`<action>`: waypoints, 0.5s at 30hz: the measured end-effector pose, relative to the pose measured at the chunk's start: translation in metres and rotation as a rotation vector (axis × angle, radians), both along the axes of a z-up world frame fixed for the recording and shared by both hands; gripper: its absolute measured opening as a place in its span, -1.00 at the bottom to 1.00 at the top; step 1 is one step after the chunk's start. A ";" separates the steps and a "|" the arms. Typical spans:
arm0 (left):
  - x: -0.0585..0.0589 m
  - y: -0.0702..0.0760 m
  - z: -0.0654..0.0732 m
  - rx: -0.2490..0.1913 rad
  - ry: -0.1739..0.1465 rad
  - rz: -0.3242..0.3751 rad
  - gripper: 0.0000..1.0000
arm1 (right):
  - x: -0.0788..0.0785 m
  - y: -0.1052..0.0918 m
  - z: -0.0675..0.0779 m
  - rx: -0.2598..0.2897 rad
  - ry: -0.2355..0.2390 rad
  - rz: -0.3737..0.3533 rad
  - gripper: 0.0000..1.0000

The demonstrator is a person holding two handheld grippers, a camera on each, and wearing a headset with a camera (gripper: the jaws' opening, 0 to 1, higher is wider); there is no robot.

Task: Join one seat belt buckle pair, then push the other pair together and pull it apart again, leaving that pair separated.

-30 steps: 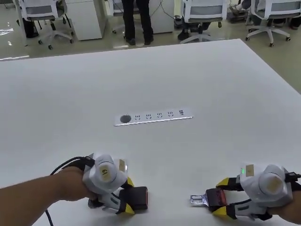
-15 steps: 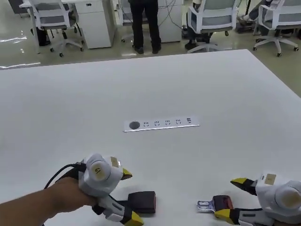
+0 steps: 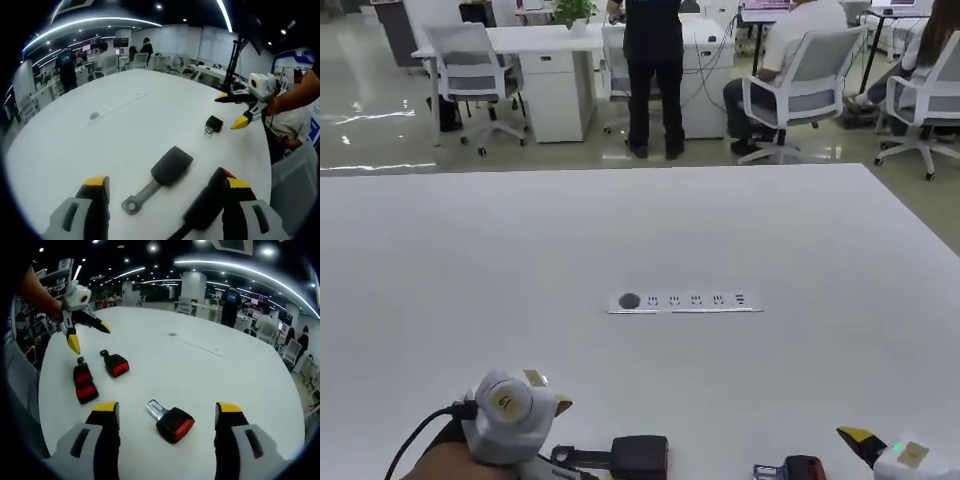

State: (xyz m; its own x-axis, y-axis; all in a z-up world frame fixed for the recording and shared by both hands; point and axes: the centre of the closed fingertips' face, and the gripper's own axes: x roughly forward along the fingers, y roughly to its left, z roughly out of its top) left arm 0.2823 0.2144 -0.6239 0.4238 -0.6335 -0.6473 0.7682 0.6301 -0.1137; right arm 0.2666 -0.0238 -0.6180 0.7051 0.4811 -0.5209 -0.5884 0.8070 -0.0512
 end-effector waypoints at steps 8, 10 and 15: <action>-0.022 0.019 0.009 -0.054 -0.014 0.115 1.00 | -0.016 0.002 0.010 0.012 -0.017 -0.064 0.73; -0.031 0.022 0.014 -0.061 -0.026 0.132 1.00 | -0.023 0.005 0.013 0.017 -0.016 -0.075 0.79; -0.041 0.039 0.021 -0.105 -0.051 0.200 1.00 | -0.037 0.004 0.015 0.032 -0.032 -0.111 0.81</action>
State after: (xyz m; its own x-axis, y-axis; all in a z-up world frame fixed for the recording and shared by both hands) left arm 0.2415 0.2538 -0.6030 0.5785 -0.5962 -0.5566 0.6355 0.7573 -0.1507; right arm 0.2300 -0.0195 -0.6031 0.7708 0.4152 -0.4832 -0.4938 0.8686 -0.0414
